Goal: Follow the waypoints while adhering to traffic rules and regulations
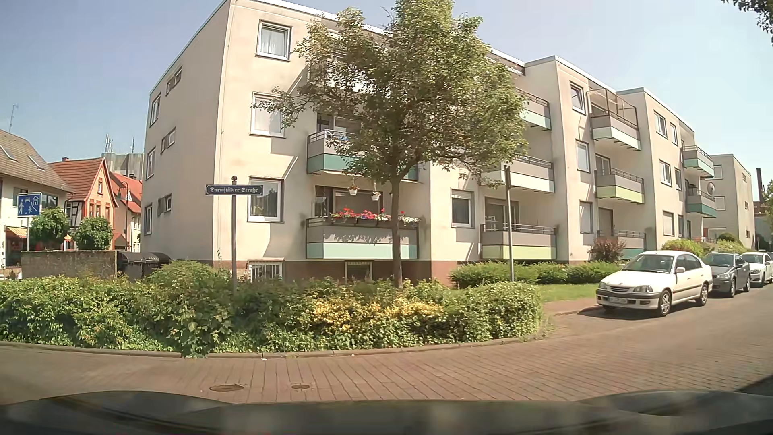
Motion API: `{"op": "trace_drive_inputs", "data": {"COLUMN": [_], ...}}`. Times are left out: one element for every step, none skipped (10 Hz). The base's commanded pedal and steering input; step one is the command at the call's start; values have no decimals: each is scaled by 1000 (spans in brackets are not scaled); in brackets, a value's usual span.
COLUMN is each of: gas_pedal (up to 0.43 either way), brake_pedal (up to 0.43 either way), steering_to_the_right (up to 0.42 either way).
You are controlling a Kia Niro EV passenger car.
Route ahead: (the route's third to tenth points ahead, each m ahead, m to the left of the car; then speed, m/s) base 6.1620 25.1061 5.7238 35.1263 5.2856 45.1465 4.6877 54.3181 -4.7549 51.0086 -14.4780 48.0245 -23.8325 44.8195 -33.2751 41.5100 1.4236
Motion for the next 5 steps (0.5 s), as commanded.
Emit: {"op": "trace_drive_inputs", "data": {"gas_pedal": [177, 177, 177, 177, 177], "brake_pedal": [0, 0, 0, 0, 0], "steering_to_the_right": [-779, -790, -794, -795, -795]}}
